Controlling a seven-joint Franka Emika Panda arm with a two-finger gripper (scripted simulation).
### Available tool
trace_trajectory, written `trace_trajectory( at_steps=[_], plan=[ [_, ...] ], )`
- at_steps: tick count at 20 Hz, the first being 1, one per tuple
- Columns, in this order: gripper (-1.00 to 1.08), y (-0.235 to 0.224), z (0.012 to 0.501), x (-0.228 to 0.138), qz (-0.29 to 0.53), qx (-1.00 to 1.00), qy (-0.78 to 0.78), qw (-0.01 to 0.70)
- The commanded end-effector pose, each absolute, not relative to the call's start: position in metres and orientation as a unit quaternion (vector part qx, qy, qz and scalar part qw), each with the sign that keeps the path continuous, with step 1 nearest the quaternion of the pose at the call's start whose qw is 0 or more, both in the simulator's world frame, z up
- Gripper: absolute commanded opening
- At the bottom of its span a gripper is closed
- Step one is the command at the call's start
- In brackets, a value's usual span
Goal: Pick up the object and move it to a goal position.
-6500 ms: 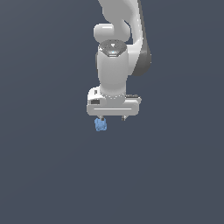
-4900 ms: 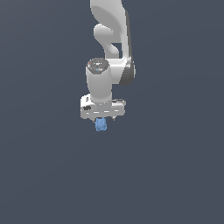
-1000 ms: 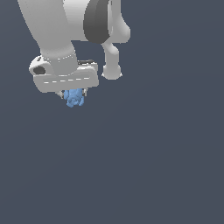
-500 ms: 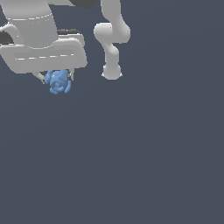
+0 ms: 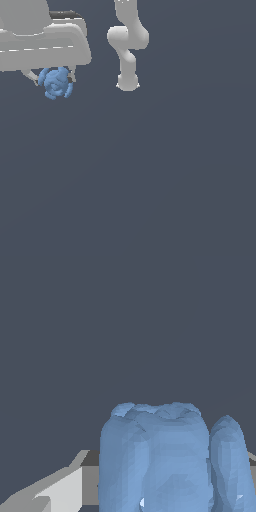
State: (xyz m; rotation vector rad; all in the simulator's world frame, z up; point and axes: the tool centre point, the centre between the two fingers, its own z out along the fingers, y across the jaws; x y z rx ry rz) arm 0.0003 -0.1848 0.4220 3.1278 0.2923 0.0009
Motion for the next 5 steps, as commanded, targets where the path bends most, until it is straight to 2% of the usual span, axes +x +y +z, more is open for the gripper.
trace_trajectory(
  at_steps=[1,5],
  plan=[
    [-1.0,-0.1861,0.4261,0.0015,0.0,0.996,0.093,0.0],
    [-1.0,-0.1867,0.4279,0.0022,0.0,0.996,0.093,0.0]
  ],
)
